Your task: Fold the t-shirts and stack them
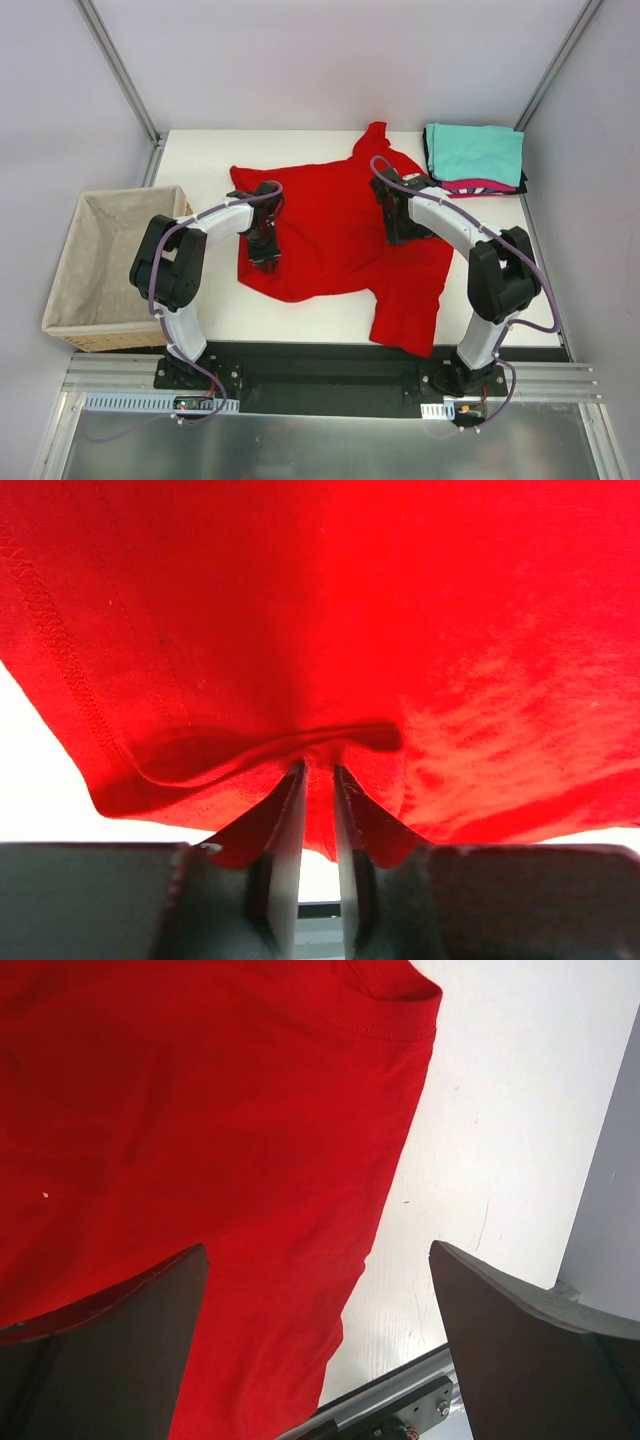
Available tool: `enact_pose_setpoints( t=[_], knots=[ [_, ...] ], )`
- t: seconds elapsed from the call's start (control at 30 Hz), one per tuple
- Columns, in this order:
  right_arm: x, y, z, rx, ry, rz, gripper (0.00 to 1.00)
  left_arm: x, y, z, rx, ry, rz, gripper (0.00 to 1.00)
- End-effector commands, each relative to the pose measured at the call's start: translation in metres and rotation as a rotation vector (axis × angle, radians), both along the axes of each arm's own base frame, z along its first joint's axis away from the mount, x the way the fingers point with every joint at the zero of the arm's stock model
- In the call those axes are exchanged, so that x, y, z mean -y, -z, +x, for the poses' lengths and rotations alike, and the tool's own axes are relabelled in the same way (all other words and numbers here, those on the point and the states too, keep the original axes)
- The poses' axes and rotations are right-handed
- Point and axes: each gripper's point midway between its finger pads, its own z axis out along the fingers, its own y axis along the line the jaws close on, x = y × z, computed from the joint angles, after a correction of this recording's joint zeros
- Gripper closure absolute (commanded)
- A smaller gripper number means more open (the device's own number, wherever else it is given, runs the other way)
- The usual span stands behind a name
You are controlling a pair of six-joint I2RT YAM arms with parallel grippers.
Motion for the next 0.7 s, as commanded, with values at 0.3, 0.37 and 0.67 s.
enact_pose_setpoints(
  t=[0.3,0.37,0.67],
  knots=[
    [0.003,0.0,-0.003,0.009,0.012,-0.013,0.03,-0.007,0.014,-0.009,-0.044,0.001,0.05,1.0],
    [0.002,0.0,-0.003,0.01,0.011,-0.011,0.03,-0.008,0.015,-0.009,-0.043,0.001,0.053,1.0],
    [0.004,0.001,-0.004,0.007,0.012,-0.013,0.03,-0.007,-0.021,-0.002,0.087,-0.018,0.016,1.0]
  ],
)
